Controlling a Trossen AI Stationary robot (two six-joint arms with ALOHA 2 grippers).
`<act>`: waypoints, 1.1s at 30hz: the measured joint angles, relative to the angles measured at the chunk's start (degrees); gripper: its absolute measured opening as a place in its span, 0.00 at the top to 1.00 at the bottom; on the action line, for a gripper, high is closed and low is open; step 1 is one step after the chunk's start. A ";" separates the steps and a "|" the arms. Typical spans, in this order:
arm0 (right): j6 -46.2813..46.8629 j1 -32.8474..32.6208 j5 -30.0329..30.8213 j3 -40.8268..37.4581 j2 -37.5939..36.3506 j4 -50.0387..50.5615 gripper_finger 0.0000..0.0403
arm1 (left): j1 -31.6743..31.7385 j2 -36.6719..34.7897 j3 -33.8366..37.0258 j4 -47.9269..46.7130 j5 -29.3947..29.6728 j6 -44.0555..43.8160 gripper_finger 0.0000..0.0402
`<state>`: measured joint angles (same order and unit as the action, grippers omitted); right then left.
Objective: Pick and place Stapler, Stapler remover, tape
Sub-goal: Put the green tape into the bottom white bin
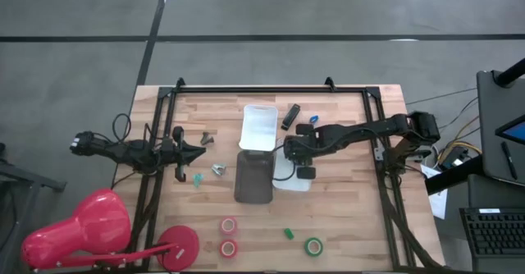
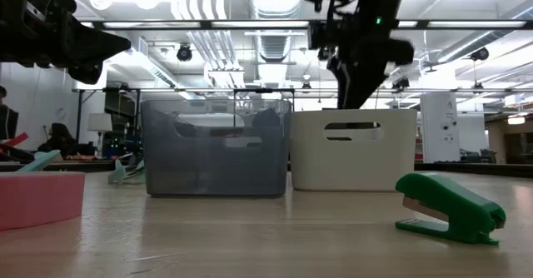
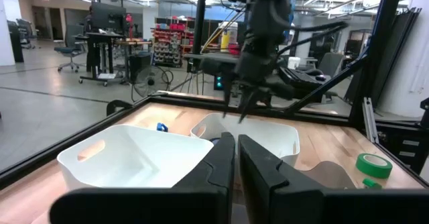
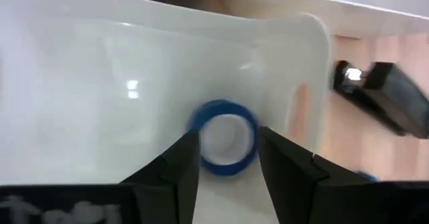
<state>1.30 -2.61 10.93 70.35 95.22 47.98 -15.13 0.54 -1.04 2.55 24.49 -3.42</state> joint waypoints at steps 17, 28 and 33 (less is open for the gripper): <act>15.46 -25.30 -11.41 1.52 0.00 -3.78 0.70 | 0.02 0.00 0.00 0.00 0.00 0.00 0.94; 22.95 -33.61 -10.90 0.20 4.31 -14.88 0.64 | 0.01 0.00 0.00 0.00 -0.01 -0.01 0.94; 24.75 -34.75 -11.09 0.11 8.25 -14.75 0.57 | 0.02 -0.01 0.00 -0.02 -0.02 -0.01 0.94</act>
<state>26.05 -37.37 -0.15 70.46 103.47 33.23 -15.11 0.53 -1.04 2.52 24.47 -3.43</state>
